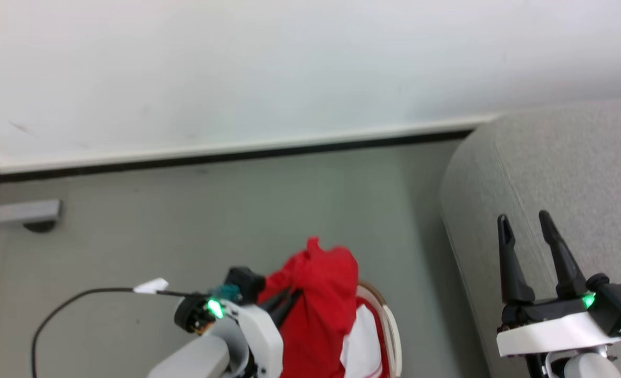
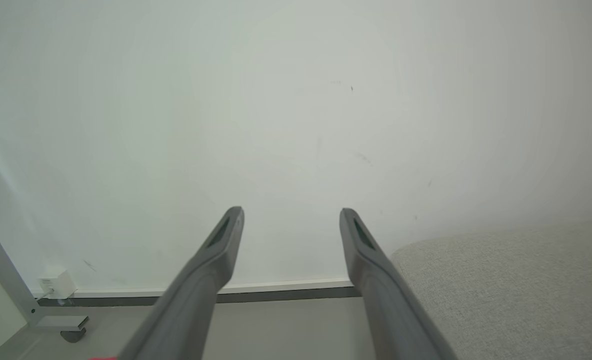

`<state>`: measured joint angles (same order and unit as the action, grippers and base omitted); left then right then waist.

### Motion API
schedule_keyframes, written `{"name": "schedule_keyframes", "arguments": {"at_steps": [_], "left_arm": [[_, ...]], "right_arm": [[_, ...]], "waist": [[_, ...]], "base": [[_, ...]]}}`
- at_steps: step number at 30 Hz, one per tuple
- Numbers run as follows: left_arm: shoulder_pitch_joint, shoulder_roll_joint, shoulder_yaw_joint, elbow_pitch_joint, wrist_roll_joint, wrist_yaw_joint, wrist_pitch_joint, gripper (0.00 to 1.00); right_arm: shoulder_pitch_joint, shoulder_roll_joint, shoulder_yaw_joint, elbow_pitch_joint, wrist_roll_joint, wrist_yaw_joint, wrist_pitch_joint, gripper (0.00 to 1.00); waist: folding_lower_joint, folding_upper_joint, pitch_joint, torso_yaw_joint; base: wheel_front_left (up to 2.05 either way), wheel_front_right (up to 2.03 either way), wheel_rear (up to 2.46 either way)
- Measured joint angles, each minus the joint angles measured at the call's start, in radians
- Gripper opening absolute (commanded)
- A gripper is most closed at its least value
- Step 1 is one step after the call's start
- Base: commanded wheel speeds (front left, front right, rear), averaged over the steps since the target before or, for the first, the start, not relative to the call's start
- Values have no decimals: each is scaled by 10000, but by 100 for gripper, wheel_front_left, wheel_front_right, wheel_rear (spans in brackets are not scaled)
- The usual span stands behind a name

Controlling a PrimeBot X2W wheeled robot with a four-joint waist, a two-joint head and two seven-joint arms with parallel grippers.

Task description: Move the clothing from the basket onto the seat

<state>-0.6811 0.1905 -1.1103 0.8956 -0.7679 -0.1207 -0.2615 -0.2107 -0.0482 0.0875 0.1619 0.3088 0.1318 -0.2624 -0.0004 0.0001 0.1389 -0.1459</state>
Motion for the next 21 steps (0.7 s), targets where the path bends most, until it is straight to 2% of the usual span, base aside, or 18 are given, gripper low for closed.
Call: {"name": "schedule_keyframes", "arguments": {"at_steps": [4, 9, 21], "left_arm": [[182, 303, 1068, -1285, -81, 397, -15, 0], [293, 673, 1916, -2844, -21, 706, -15, 0], [102, 1137, 2963, -5923, -702, 1139, 405, 0]], "right_arm": [[221, -2, 100, 102, 71, 0, 0, 100], [506, 0, 372, 295, 92, 0, 0, 100], [955, 2, 986, 462, 94, 0, 0, 100]], "waist": [[0, 0, -573, 222], [1, 0, -1013, 422], [3, 0, -1545, 659]], "base": [[0, 0, 0], [0, 0, 0], [0, 0, 0]]}}
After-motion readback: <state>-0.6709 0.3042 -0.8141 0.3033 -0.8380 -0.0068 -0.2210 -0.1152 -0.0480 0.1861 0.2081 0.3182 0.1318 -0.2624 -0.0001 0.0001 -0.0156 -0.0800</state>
